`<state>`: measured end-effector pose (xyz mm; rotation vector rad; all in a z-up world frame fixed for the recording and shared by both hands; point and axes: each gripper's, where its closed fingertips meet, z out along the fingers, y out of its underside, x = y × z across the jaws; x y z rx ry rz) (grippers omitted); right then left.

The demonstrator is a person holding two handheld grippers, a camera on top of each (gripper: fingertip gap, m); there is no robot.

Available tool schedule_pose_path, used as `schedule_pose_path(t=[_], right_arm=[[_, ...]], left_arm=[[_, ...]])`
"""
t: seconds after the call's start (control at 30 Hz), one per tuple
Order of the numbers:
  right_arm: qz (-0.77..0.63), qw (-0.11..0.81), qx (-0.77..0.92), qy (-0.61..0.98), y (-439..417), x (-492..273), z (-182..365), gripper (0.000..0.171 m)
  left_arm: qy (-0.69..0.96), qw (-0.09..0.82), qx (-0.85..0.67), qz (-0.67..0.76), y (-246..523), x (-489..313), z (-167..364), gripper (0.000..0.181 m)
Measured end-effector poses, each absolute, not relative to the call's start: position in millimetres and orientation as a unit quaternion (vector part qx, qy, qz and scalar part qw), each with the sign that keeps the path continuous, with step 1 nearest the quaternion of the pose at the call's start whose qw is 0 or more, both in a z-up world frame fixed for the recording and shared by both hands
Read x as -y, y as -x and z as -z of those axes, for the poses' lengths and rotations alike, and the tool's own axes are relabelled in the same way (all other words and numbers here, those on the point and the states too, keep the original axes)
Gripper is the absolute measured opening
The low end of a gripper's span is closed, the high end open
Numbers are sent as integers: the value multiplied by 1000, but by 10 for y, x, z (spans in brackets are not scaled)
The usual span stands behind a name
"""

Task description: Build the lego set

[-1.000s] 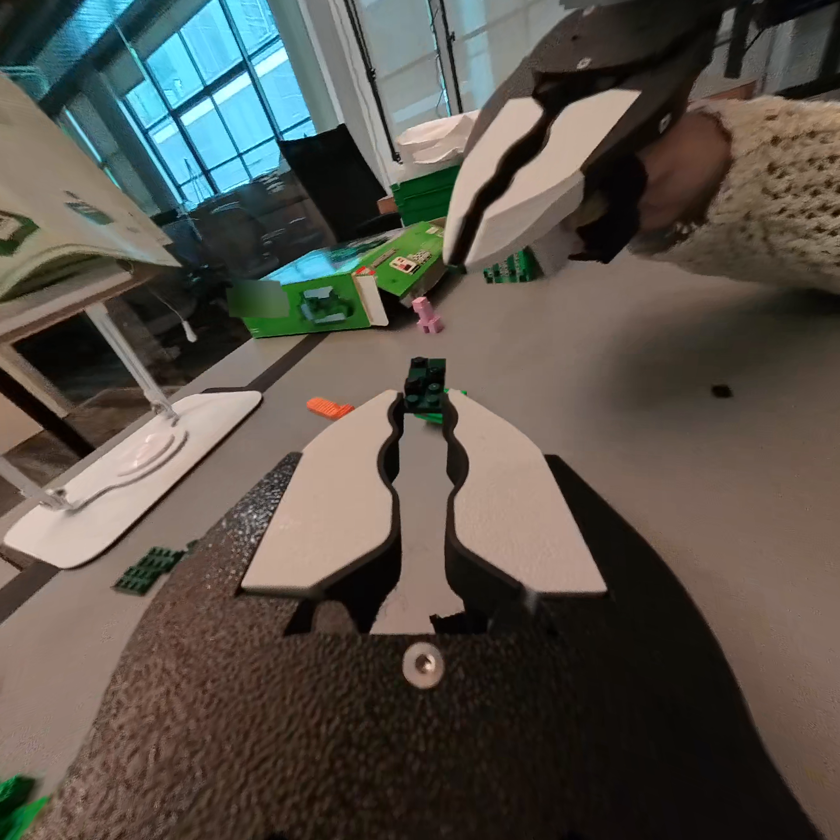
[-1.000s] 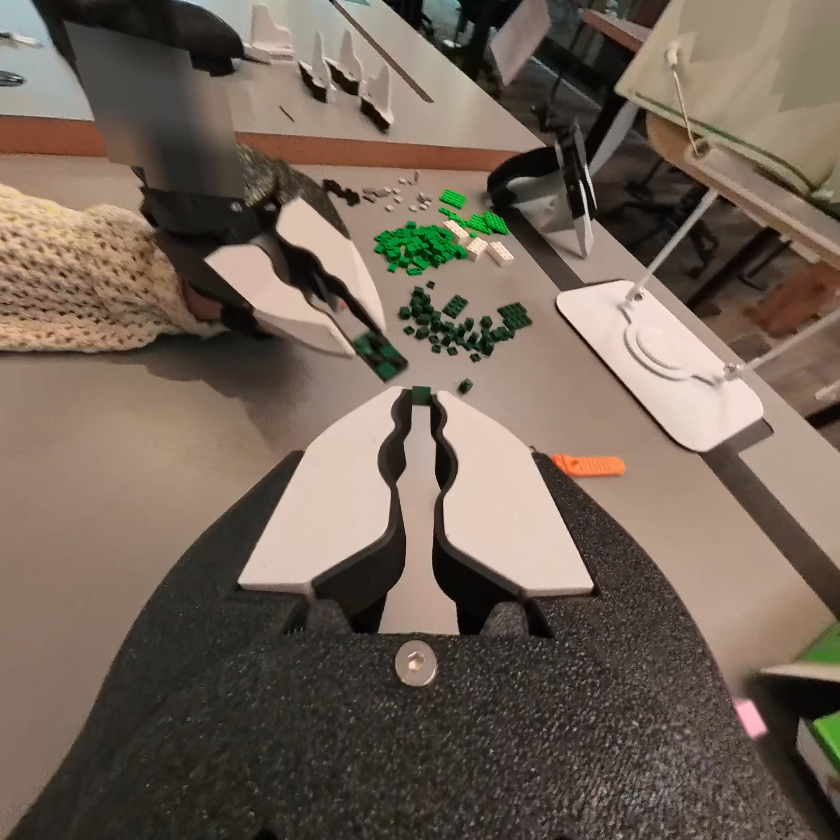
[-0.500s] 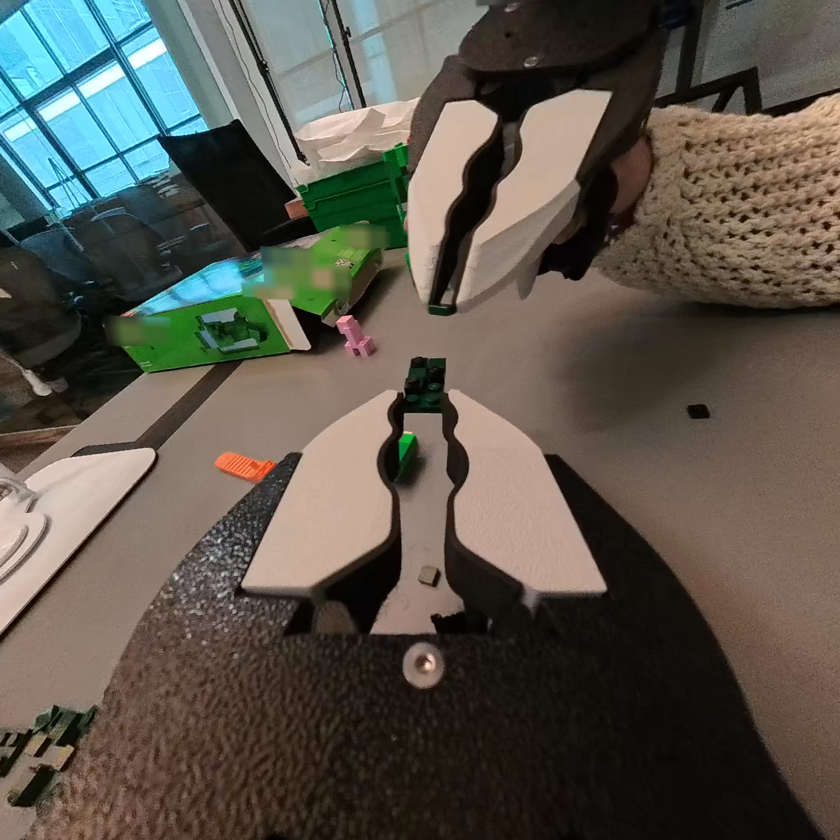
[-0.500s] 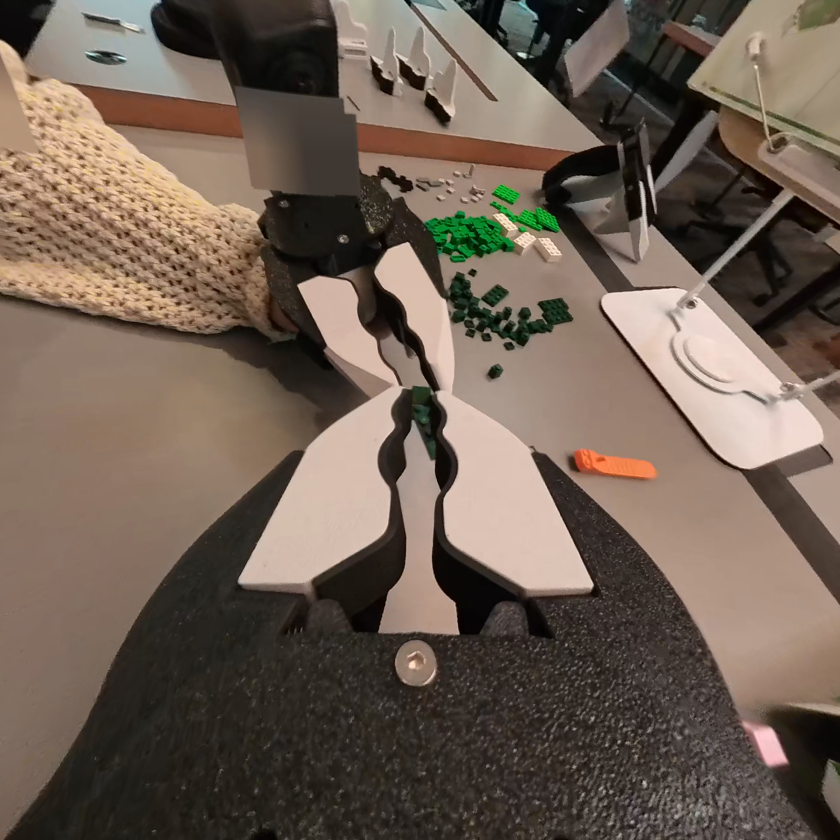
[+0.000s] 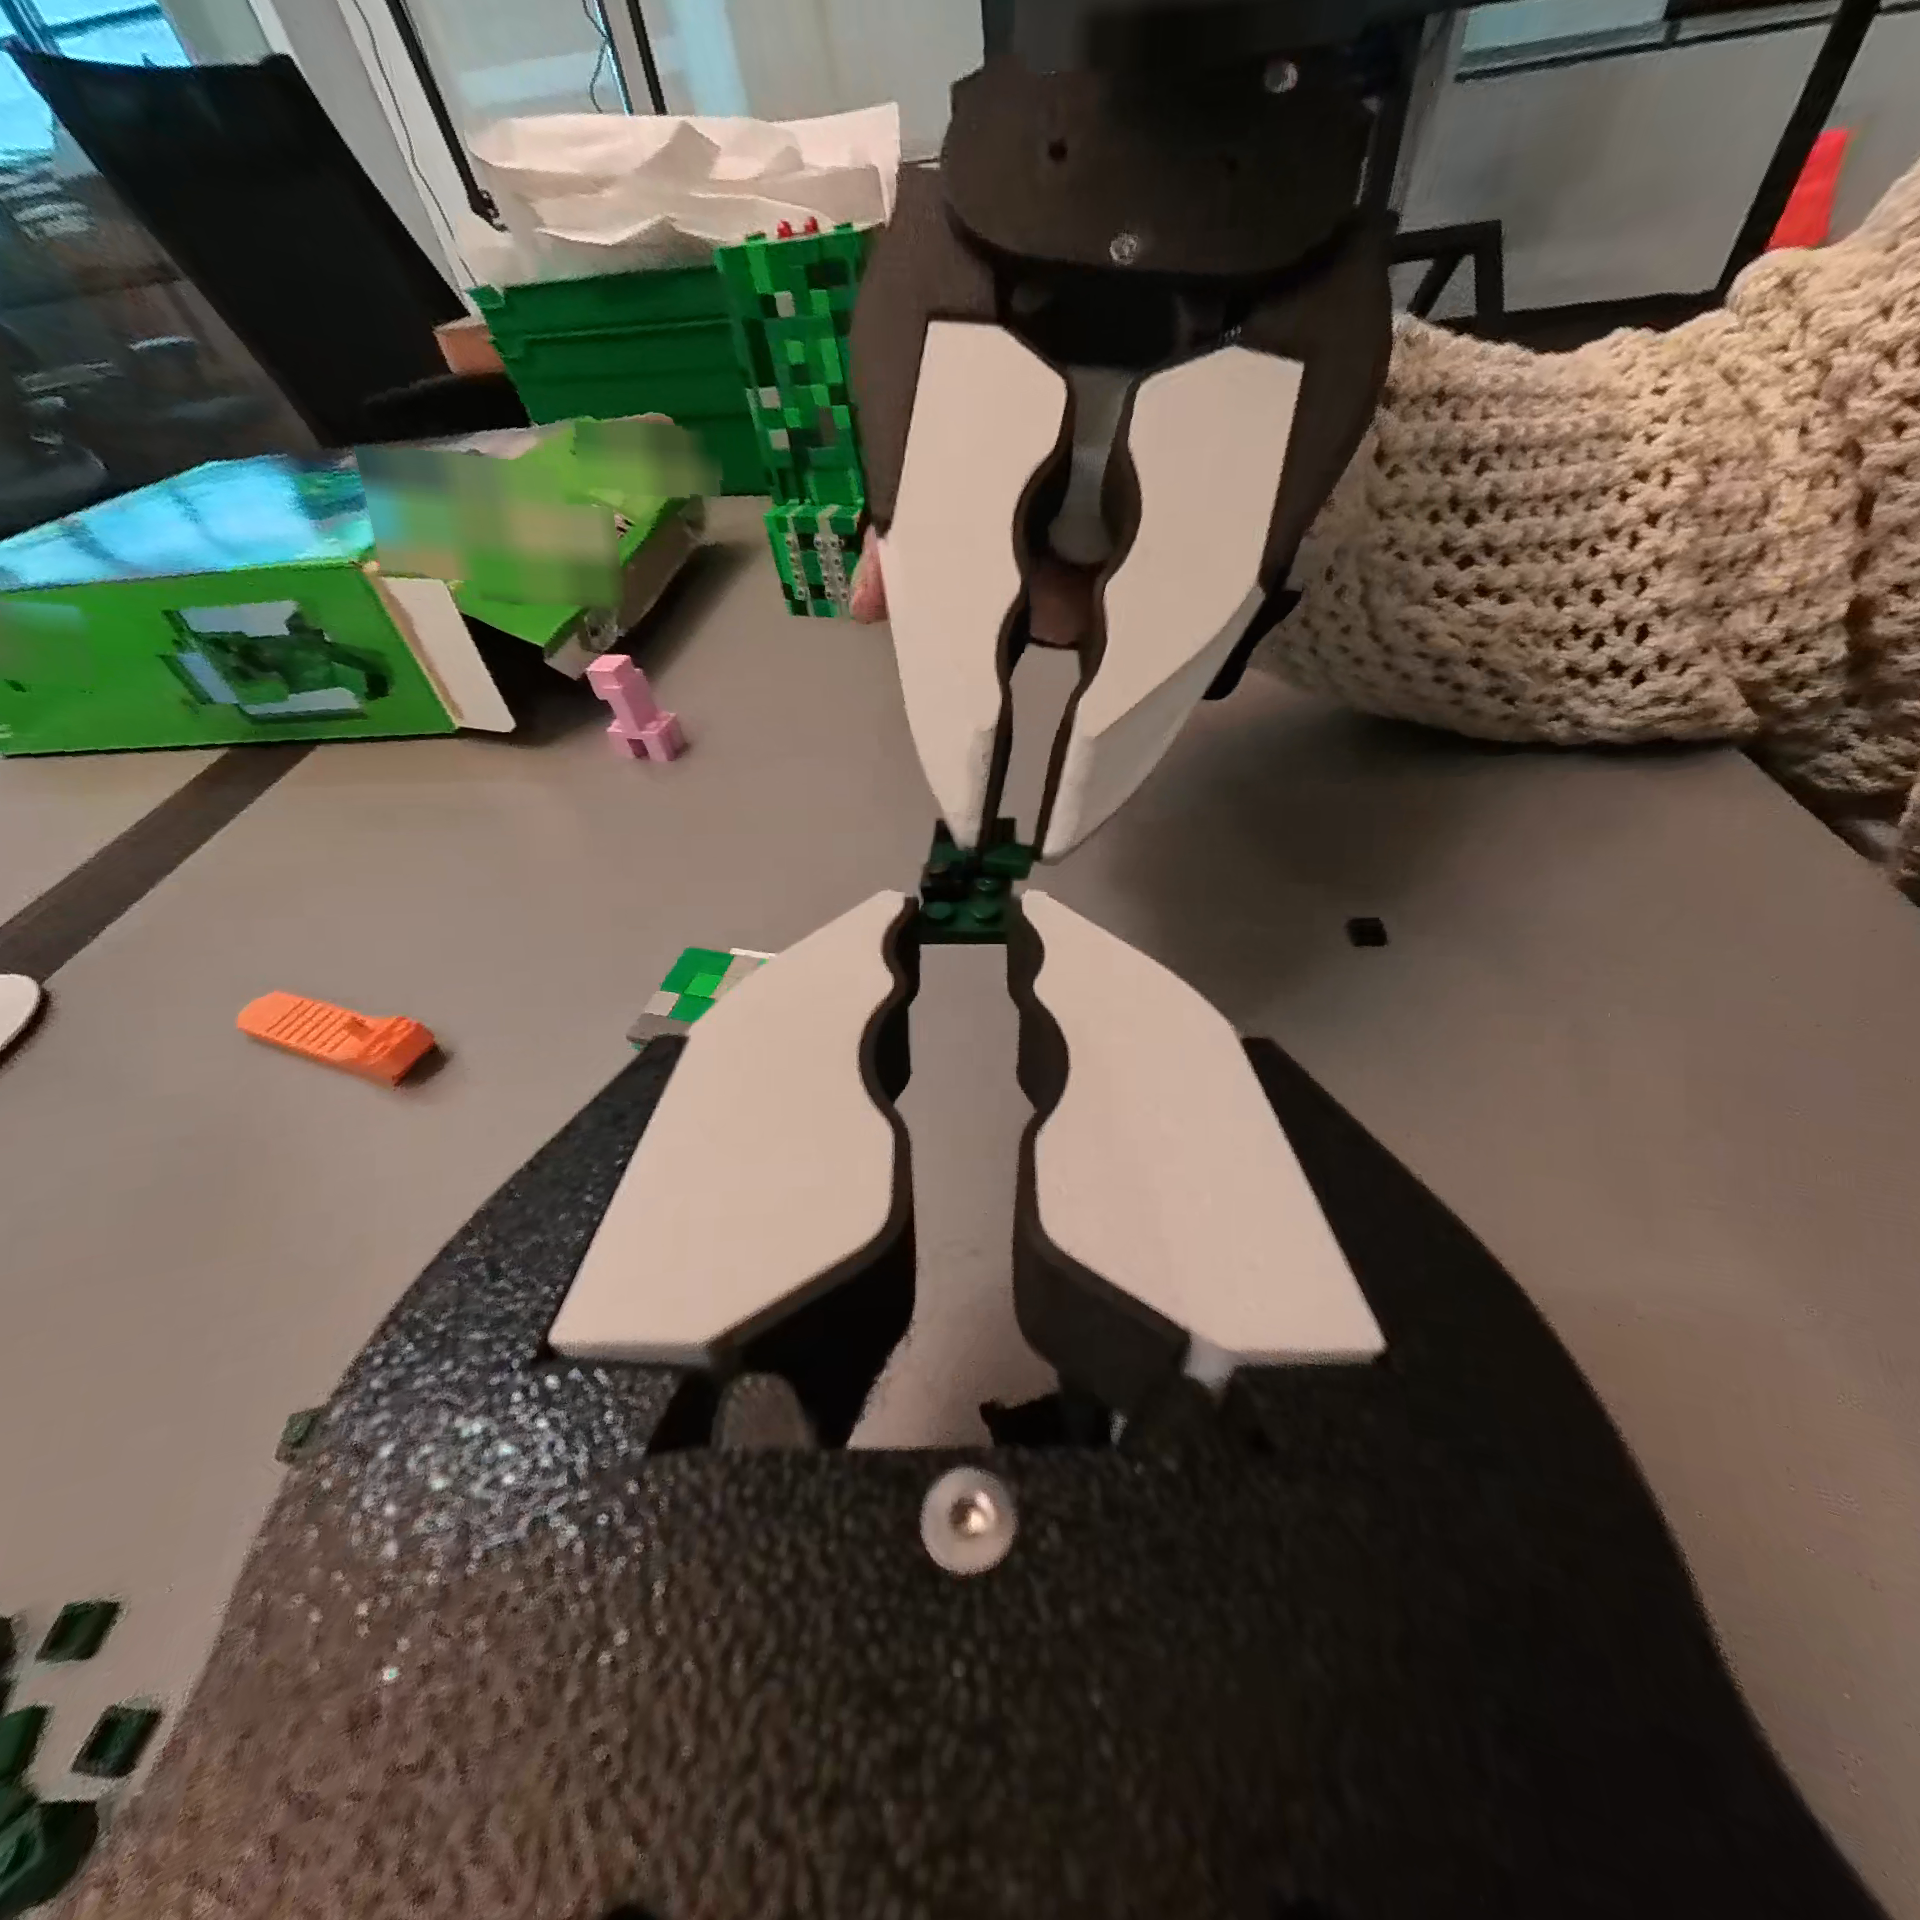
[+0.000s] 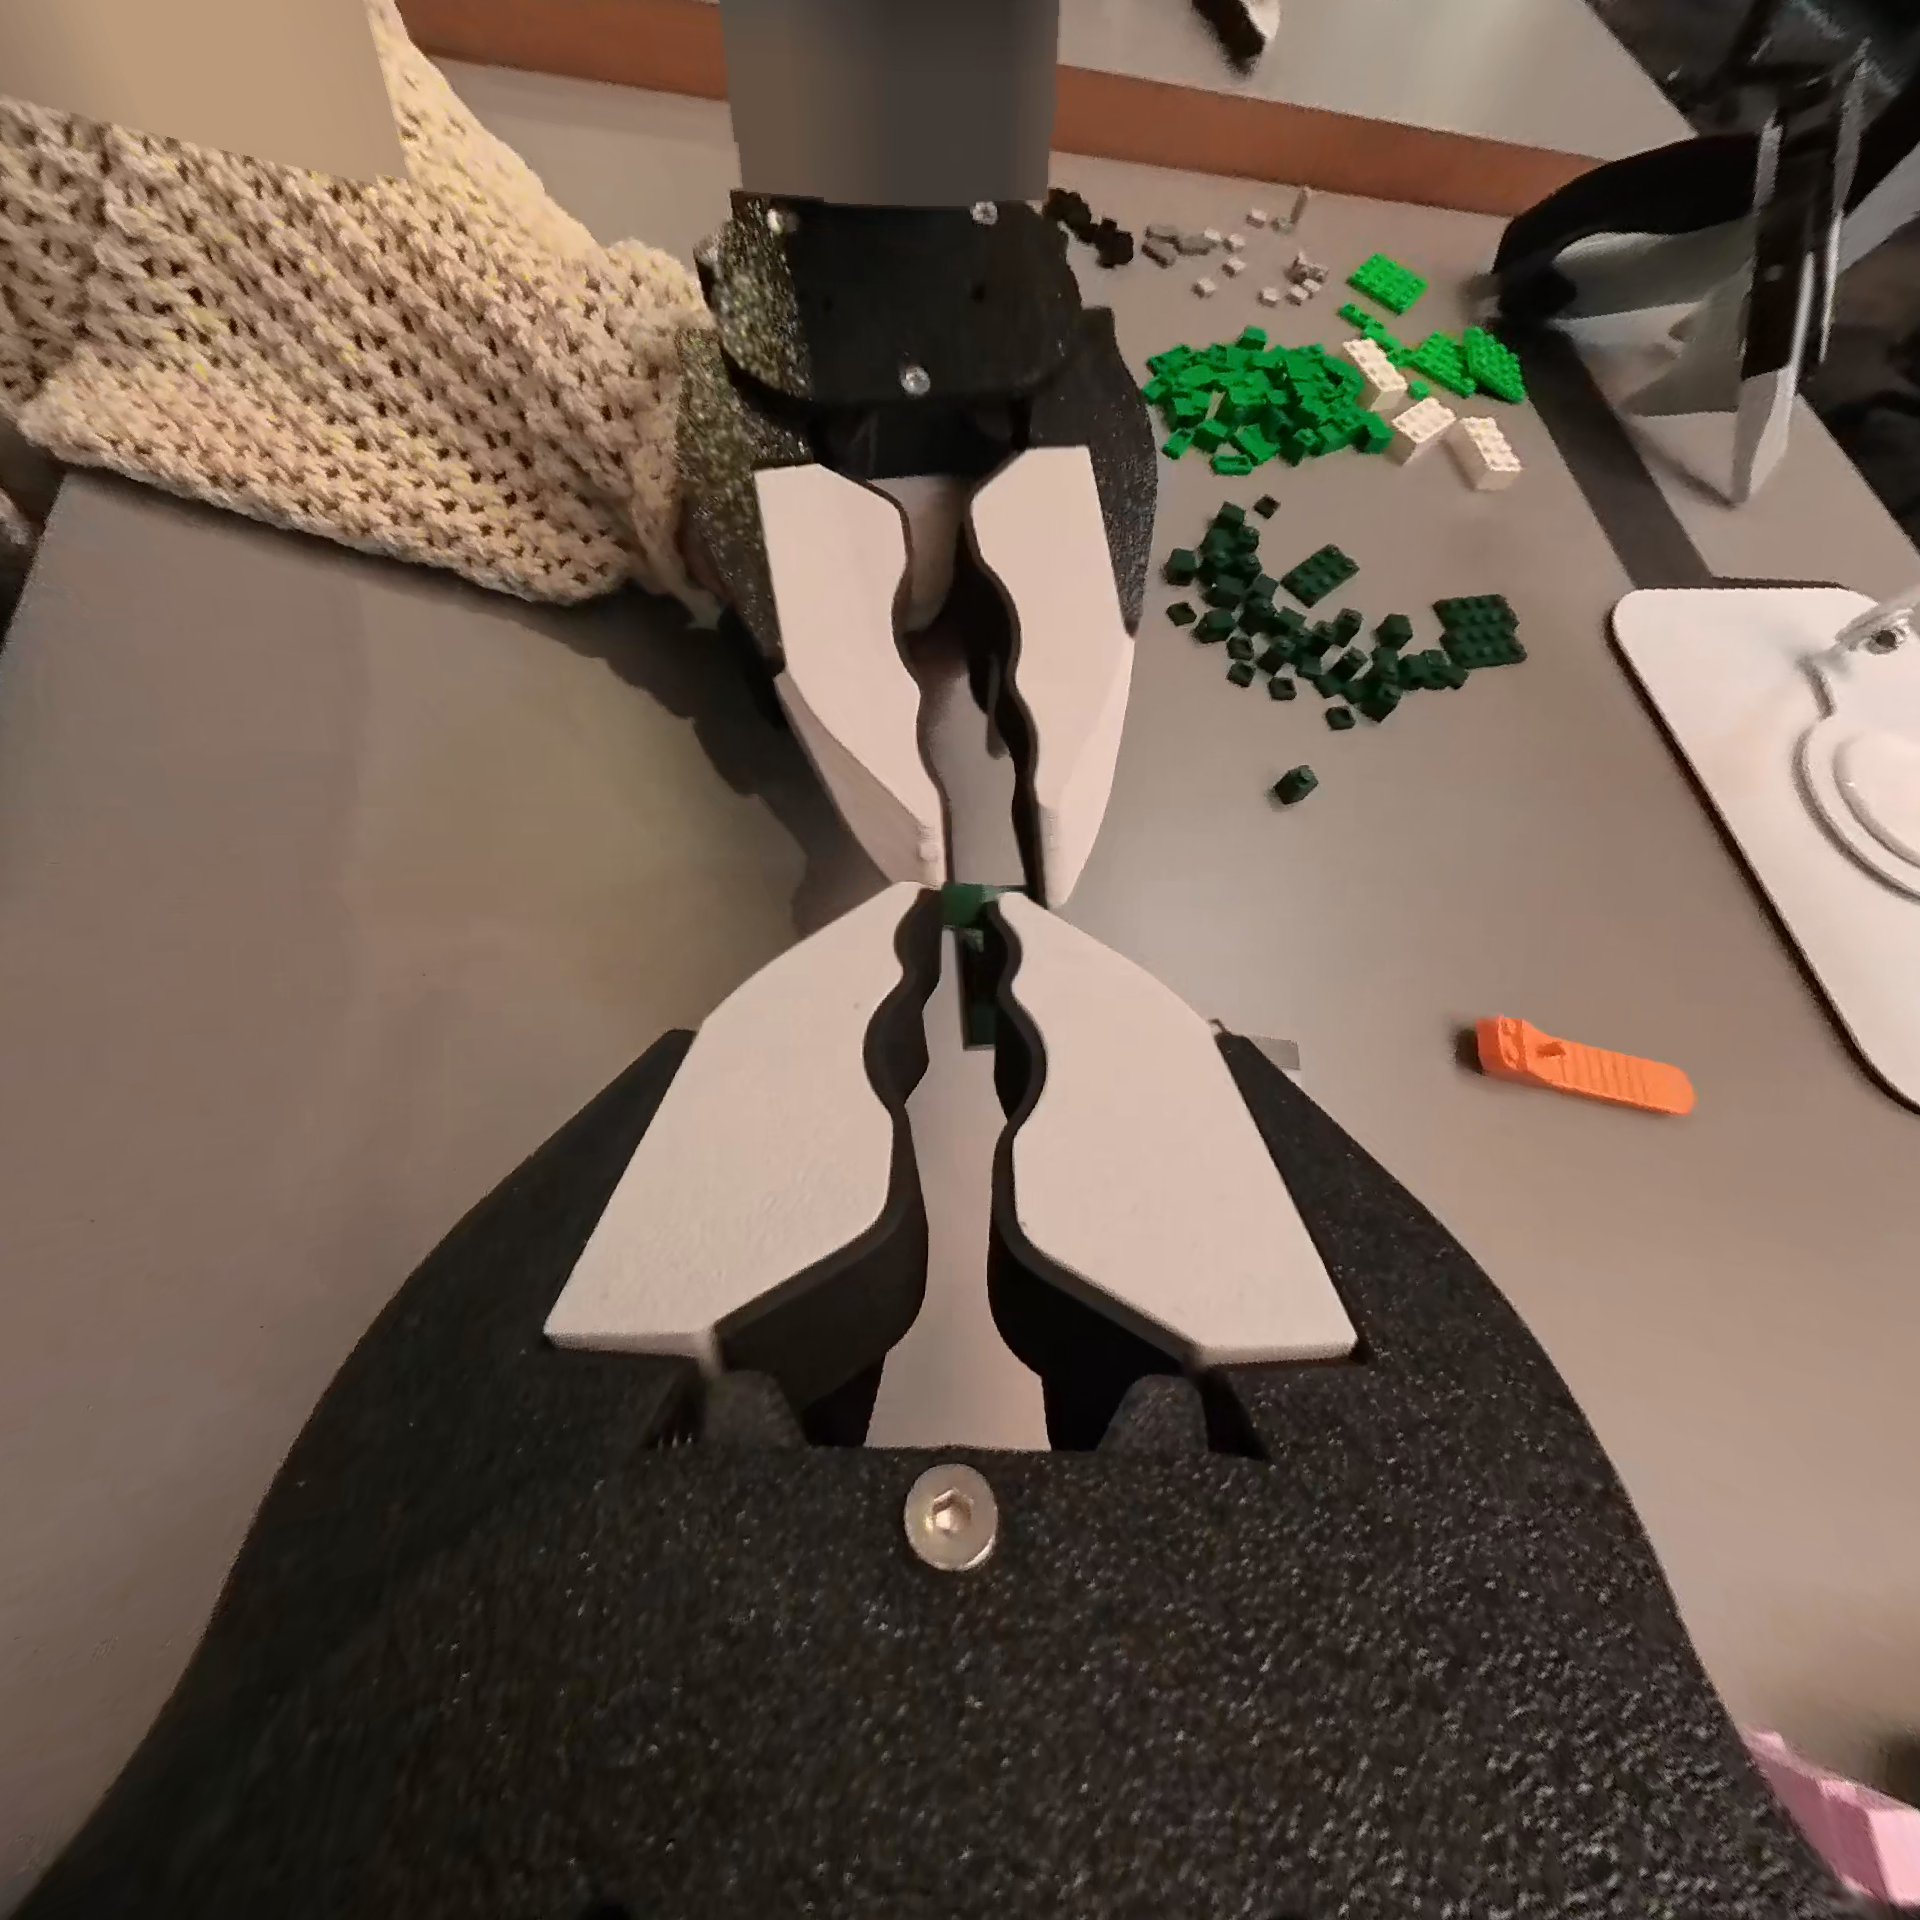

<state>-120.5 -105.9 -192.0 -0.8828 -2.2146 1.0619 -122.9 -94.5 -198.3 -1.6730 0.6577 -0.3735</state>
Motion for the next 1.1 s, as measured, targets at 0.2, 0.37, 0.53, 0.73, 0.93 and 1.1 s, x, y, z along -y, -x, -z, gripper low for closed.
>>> schedule_pose_path(t=[0.2, 0.37, 0.53, 0.73, 0.93, 1.1], right_arm=[[-376, 258, 824, 337, 1193, 1004, 1962, 7], [-376, 251, 824, 341, 1191, 1000, 1975, 7], [-369, 254, 828, 337, 1188, 994, 1984, 8], [-365, 256, 832, 331, 1182, 1014, 1972, 8], [-347, 270, 838, 324, 1193, 1013, 1969, 8], [-342, 277, 836, 327, 1206, 997, 1956, 11]], left_arm=[[725, 604, -282, 174, 1222, 954, 1982, 15], [725, 604, -284, 169, 1218, 952, 1989, 15], [727, 601, -288, 168, 1207, 953, 2000, 15], [725, 601, -286, 175, 1209, 955, 1992, 15], [726, 601, -285, 175, 1210, 953, 1994, 15], [725, 601, -284, 178, 1212, 951, 1990, 15]])
